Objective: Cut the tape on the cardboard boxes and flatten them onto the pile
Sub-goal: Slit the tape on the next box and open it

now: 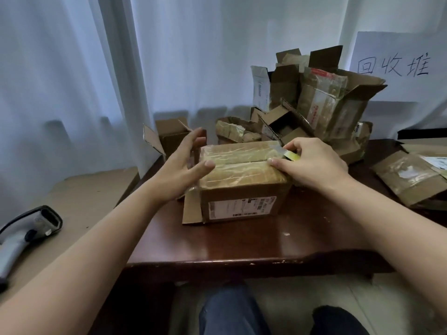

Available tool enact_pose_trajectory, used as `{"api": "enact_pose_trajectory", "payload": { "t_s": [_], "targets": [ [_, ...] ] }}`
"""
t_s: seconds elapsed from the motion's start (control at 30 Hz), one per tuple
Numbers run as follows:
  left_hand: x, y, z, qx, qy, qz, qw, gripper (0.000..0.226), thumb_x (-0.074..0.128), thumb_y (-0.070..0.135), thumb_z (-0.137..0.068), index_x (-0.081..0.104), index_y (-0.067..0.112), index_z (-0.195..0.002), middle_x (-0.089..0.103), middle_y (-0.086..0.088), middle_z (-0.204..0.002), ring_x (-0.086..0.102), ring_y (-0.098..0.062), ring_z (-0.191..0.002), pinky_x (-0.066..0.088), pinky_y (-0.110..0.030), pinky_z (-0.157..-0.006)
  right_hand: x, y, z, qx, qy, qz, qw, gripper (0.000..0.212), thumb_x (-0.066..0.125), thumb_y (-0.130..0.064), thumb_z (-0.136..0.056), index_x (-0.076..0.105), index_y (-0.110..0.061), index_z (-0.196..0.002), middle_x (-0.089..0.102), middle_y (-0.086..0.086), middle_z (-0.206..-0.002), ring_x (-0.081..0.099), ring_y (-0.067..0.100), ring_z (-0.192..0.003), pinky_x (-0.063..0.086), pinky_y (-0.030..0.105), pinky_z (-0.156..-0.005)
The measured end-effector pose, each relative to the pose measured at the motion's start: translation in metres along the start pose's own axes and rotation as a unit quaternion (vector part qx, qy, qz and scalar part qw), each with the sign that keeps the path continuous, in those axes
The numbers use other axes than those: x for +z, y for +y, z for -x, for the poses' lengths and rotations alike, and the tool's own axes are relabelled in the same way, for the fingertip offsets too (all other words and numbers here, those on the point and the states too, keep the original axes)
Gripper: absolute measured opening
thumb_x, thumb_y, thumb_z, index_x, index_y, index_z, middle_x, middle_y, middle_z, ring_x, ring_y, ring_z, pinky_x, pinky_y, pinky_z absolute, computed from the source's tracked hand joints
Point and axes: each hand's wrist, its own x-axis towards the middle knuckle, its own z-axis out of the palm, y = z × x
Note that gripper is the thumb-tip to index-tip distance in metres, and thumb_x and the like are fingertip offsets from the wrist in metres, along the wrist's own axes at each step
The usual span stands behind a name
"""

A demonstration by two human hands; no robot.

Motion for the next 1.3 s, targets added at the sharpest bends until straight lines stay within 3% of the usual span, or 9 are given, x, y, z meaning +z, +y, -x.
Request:
{"api": "enact_pose_trajectory", "payload": {
  "t_s": [0.1,0.27,0.43,0.5,0.6,0.73,0.83,1.0,1.3],
  "targets": [
    [0.003,-0.030,0.011,-0.024,-0.065,0.007,0.998,0.146,0.081,0.071,-0.047,-0.005,0.023,-0.154,0.024,0.006,-0.156,0.028,-0.006,-0.142,0.028,-0.031,-0.117,0.000,0.000,-0.001,-0.004,-0.006,-0.008,1.000,0.048,0.064,-0.064,-0.077,0.063,-0.030,-0.111,0.063,-0.004,-0.112,0.057,0.024,-0.108,0.046,0.038,-0.079],
    [0.014,-0.052,0.008,-0.014,-0.103,-0.016,0.994,0.131,0.090,0.035,-0.062,-0.002,0.025,-0.154,0.029,0.009,-0.155,0.026,-0.008,-0.144,0.025,-0.046,-0.118,-0.005,0.007,0.003,0.009,-0.019,-0.025,0.999,0.045,0.064,-0.063,-0.077,0.064,-0.030,-0.108,0.063,-0.004,-0.108,0.056,0.023,-0.106,0.049,0.043,-0.084],
    [-0.004,-0.004,0.006,0.038,-0.027,-0.083,0.995,0.112,0.083,0.051,-0.053,0.025,0.031,-0.146,0.036,0.006,-0.141,0.038,-0.002,-0.132,0.033,-0.019,-0.110,-0.013,0.019,0.004,0.026,-0.044,-0.038,0.998,0.039,0.066,-0.056,-0.079,0.066,-0.027,-0.104,0.062,-0.004,-0.099,0.058,0.023,-0.100,0.049,0.043,-0.087],
    [-0.017,0.023,0.003,0.051,-0.016,-0.164,0.985,0.113,0.078,0.060,-0.050,0.023,0.038,-0.147,0.035,0.005,-0.138,0.040,-0.010,-0.129,0.036,-0.028,-0.110,-0.013,0.020,0.003,0.039,-0.045,-0.048,0.997,0.036,0.067,-0.055,-0.079,0.065,-0.024,-0.098,0.065,-0.001,-0.094,0.061,0.022,-0.094,0.051,0.043,-0.085],
    [-0.024,0.053,-0.005,0.044,-0.039,-0.372,0.927,0.124,0.060,0.078,-0.045,0.017,0.033,-0.152,0.034,0.003,-0.139,0.037,-0.019,-0.127,0.032,-0.040,-0.110,-0.012,0.016,0.000,0.046,-0.027,-0.111,0.992,0.020,0.060,-0.037,-0.089,0.063,-0.018,-0.088,0.071,0.003,-0.079,0.066,0.024,-0.077,0.055,0.047,-0.078],
    [-0.001,0.062,-0.009,0.008,-0.107,-0.501,0.859,0.132,0.040,0.091,-0.042,0.011,0.028,-0.154,0.030,0.001,-0.144,0.033,-0.023,-0.131,0.030,-0.045,-0.109,-0.018,0.009,0.006,0.001,-0.014,-0.193,0.981,0.009,0.058,-0.016,-0.092,0.061,-0.024,-0.097,0.071,-0.001,-0.070,0.067,0.023,-0.057,0.059,0.046,-0.066],
    [0.013,0.056,-0.008,0.008,-0.087,-0.532,0.842,0.131,0.032,0.095,-0.042,0.007,0.031,-0.154,0.029,0.001,-0.144,0.033,-0.024,-0.128,0.031,-0.043,-0.104,-0.022,0.009,0.014,-0.047,-0.026,-0.189,0.980,0.009,0.061,-0.026,-0.092,0.063,-0.026,-0.101,0.071,-0.008,-0.065,0.065,0.018,-0.048,0.058,0.041,-0.065],
    [0.020,0.054,-0.007,0.033,-0.064,-0.550,0.832,0.130,0.029,0.096,-0.042,0.006,0.032,-0.154,0.031,0.000,-0.143,0.035,-0.025,-0.126,0.031,-0.042,-0.100,-0.026,0.006,0.017,-0.067,-0.018,-0.166,0.984,0.008,0.062,-0.030,-0.089,0.066,-0.032,-0.096,0.069,-0.013,-0.060,0.066,0.008,-0.070,0.056,0.043,-0.079],
    [0.022,0.054,-0.003,0.032,-0.052,-0.543,0.837,0.131,0.028,0.097,-0.041,0.009,0.032,-0.153,0.032,0.000,-0.142,0.036,-0.025,-0.125,0.031,-0.043,-0.100,-0.025,0.002,0.018,-0.069,-0.016,-0.152,0.986,0.008,0.063,-0.028,-0.089,0.065,-0.034,-0.083,0.067,-0.017,-0.057,0.066,0.004,-0.072,0.053,0.041,-0.086]
  ]
}}
